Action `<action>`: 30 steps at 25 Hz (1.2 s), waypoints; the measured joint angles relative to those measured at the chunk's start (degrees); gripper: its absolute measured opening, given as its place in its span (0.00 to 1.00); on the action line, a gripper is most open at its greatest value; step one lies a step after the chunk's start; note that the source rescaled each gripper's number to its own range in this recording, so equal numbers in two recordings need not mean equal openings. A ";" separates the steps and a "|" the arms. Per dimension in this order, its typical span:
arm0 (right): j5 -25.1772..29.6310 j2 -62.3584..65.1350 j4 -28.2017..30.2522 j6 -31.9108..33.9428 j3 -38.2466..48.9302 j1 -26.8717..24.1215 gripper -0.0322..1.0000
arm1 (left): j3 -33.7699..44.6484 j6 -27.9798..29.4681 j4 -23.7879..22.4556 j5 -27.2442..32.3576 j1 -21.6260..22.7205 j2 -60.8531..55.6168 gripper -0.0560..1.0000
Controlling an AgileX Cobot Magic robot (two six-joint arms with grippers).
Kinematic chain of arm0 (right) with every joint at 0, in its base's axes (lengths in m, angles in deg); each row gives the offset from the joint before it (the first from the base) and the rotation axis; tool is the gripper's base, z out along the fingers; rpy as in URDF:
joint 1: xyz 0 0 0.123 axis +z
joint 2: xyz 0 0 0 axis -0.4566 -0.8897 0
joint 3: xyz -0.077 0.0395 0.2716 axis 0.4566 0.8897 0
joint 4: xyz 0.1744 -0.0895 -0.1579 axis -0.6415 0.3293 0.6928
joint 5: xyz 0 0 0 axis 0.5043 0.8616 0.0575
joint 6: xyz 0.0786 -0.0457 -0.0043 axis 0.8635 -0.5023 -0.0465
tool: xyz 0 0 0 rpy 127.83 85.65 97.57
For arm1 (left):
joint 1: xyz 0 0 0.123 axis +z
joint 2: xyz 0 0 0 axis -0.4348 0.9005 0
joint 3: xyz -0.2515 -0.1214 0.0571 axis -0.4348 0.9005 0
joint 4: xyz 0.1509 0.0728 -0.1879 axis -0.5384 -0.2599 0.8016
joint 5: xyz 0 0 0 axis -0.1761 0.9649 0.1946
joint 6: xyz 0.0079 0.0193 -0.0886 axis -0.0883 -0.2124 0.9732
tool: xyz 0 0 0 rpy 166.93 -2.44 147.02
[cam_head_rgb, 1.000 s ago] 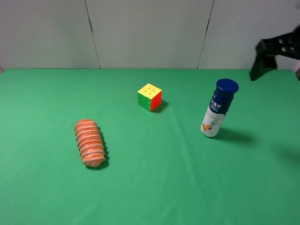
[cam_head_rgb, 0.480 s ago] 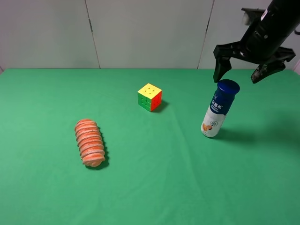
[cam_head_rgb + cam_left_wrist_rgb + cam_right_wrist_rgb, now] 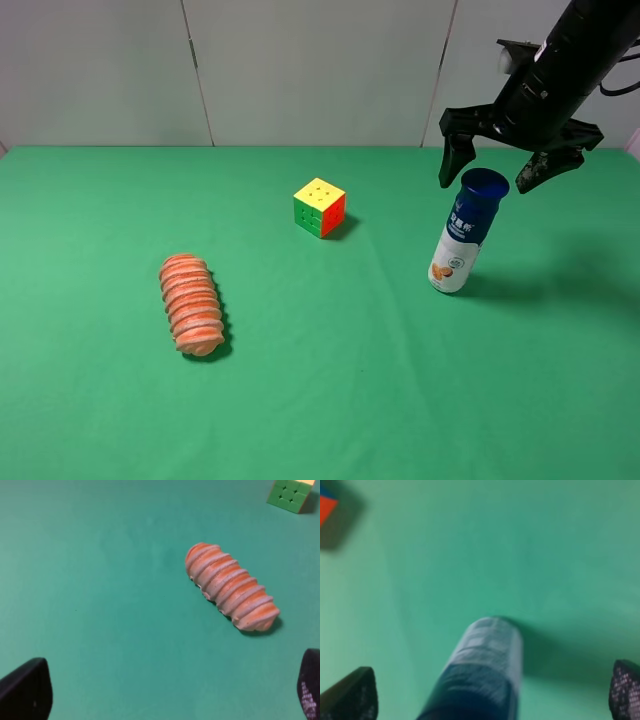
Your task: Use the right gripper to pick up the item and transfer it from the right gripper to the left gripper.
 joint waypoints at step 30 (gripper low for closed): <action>-3.62 -1.50 -1.80 -0.28 5.77 1.44 1.00 | 0.00 0.00 0.00 0.00 0.00 0.00 1.00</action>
